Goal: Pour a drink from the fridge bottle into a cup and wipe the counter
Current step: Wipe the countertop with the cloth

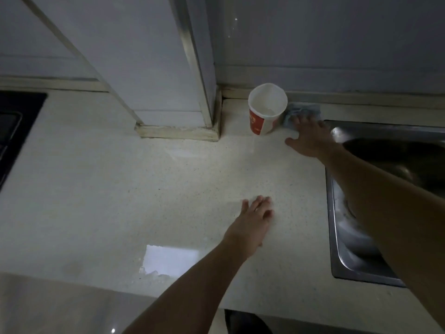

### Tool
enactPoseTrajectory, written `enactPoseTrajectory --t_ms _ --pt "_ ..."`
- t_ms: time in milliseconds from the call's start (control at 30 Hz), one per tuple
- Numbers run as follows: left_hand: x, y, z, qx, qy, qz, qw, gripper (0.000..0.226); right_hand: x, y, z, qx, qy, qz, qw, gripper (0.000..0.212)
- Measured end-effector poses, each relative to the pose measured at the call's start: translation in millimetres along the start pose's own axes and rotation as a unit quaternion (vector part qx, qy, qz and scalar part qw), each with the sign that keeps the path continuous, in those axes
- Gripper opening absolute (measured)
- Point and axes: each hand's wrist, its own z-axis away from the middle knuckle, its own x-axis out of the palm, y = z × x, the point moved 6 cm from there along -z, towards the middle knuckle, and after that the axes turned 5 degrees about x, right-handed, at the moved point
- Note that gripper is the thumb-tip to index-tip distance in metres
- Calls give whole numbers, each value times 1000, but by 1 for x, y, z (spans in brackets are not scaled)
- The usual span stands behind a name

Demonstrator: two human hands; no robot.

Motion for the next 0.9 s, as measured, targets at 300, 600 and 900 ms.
enactPoseTrajectory --t_ms 300,600,900 --pt "-4 -1 6 23 16 -15 1000 84 21 -54 116 -48 -40 19 998 84" --pt "-1 -27 67 -33 87 12 996 46 59 -93 213 -82 -112 57 989 85" --pt "1 -59 95 -122 41 26 991 47 65 -133 216 -59 -149 93 983 85"
